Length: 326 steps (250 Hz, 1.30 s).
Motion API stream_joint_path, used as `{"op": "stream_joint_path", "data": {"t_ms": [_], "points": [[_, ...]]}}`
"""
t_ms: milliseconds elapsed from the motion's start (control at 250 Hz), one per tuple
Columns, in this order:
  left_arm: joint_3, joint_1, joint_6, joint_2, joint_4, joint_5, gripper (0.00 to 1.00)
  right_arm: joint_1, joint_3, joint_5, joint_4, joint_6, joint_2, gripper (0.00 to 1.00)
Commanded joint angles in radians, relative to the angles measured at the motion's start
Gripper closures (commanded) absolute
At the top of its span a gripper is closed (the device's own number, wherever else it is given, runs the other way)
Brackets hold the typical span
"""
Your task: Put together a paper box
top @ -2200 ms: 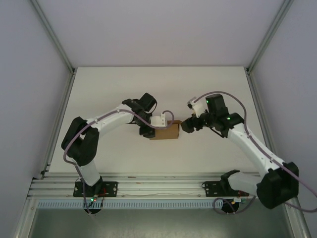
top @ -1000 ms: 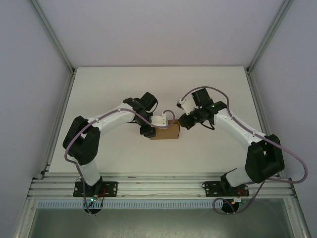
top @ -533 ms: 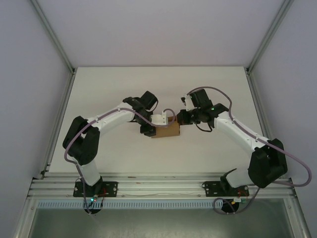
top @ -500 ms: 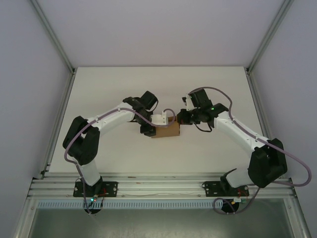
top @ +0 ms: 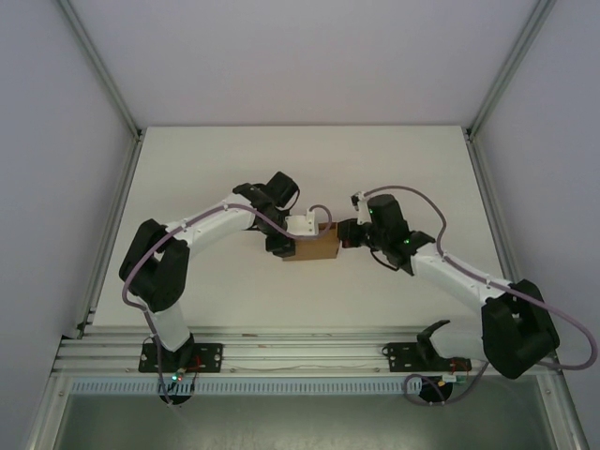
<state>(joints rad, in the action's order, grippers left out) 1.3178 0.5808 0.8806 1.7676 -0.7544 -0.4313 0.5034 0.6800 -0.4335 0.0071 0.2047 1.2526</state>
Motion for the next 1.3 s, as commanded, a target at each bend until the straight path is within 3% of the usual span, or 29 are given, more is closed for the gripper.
{"op": "stream_joint_path", "data": {"t_ms": [0, 272, 420, 548, 592, 616, 724, 879, 1007, 1115, 1255, 1299], "points": [[0.012, 0.010, -0.009, 0.020, -0.017, -0.007, 0.54, -0.003, -0.083, 0.109, 0.087, -0.031, 0.004, 1.00], [0.016, 0.010, -0.024, 0.020, -0.019, 0.004, 0.51, -0.003, -0.155, 0.095, 0.112, -0.138, 0.019, 1.00], [0.014, 0.010, -0.039, 0.009, -0.009, 0.008, 0.47, -0.001, -0.156, 0.106, 0.119, -0.108, -0.003, 1.00], [0.014, 0.010, -0.067, -0.011, 0.016, 0.015, 0.24, 0.001, -0.099, 0.129, 0.028, -0.063, -0.031, 1.00], [0.014, 0.010, -0.082, -0.021, 0.029, 0.017, 0.05, 0.010, -0.079, 0.131, 0.001, -0.054, -0.041, 1.00], [0.011, 0.010, -0.095, -0.028, 0.041, 0.025, 0.00, 0.014, -0.074, 0.129, -0.007, -0.051, -0.048, 1.00], [-0.001, 0.008, -0.144, -0.068, 0.081, 0.039, 0.00, 0.048, -0.036, 0.157, -0.059, -0.047, -0.067, 1.00], [-0.050, 0.008, -0.240, -0.158, 0.145, 0.045, 0.00, 0.104, 0.014, 0.296, -0.140, -0.051, -0.046, 1.00], [-0.103, 0.001, -0.448, -0.238, 0.232, 0.155, 0.00, 0.155, 0.019, 0.402, -0.140, -0.046, -0.024, 1.00], [-0.144, -0.007, -0.563, -0.283, 0.233, 0.151, 0.01, 0.200, 0.029, 0.471, -0.140, -0.041, -0.022, 1.00], [-0.191, -0.007, -0.633, -0.306, 0.236, 0.110, 0.38, 0.223, 0.032, 0.492, -0.139, -0.033, -0.024, 1.00], [-0.198, -0.007, -0.645, -0.309, 0.234, 0.099, 0.44, 0.228, 0.033, 0.498, -0.139, -0.031, -0.022, 1.00]]}}
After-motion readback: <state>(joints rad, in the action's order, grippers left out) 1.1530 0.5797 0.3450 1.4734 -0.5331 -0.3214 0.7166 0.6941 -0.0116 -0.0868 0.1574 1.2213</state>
